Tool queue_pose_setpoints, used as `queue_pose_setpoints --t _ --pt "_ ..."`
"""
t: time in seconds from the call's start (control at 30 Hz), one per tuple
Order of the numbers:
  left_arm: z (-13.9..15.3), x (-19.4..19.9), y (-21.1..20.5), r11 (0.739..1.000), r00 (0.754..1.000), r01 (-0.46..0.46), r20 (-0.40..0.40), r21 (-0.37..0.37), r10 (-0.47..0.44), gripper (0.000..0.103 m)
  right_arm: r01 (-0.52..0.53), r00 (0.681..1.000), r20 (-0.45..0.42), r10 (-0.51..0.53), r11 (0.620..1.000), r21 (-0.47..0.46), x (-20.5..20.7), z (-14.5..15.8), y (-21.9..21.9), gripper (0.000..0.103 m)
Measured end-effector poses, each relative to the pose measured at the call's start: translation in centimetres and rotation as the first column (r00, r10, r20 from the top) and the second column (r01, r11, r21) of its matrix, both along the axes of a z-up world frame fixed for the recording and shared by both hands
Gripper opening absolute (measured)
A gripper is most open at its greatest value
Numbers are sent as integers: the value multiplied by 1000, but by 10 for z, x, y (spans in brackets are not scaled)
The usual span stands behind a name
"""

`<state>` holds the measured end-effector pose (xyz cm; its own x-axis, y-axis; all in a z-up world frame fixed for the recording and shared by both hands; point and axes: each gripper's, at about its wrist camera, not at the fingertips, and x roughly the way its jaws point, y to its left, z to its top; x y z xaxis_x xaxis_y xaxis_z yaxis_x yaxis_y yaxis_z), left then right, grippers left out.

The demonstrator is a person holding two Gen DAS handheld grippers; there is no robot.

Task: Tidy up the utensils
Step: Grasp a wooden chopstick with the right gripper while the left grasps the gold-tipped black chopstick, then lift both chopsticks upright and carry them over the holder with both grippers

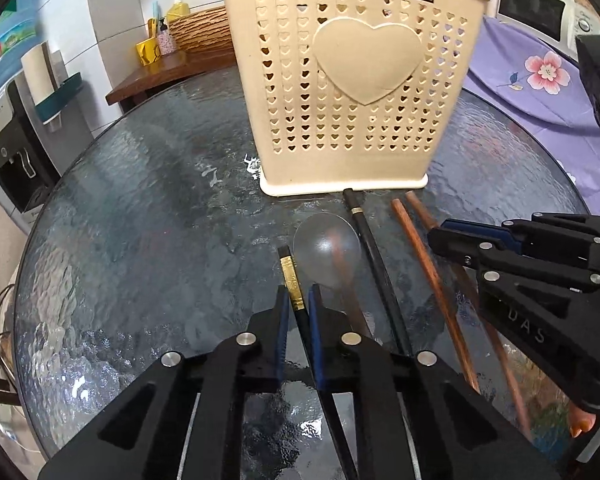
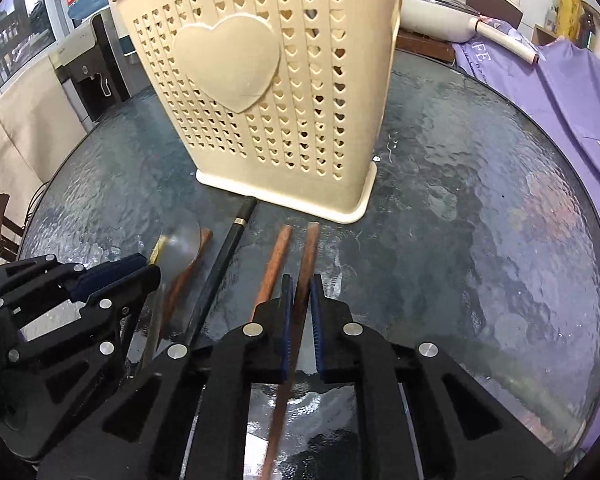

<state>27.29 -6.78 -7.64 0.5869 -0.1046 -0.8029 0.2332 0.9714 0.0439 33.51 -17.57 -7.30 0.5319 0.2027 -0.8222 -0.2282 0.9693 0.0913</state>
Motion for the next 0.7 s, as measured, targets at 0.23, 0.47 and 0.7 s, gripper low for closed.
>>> queue_pose_setpoints --t 0.23,0.47,0.7 --pt "1 -3 12 998 1000 -15 -19 -65 14 7 14 1000 -7 -13 999 53 -8 -1 -8 8" --pt "19 -15 24 987 999 -22 26 -160 27 7 2 998 55 -9 991 131 -24 16 -22 8" --pt "55 -35 39 970 995 -5 94 -244 28 7 -38 987 158 4 975 217 -46 51 -36 8"
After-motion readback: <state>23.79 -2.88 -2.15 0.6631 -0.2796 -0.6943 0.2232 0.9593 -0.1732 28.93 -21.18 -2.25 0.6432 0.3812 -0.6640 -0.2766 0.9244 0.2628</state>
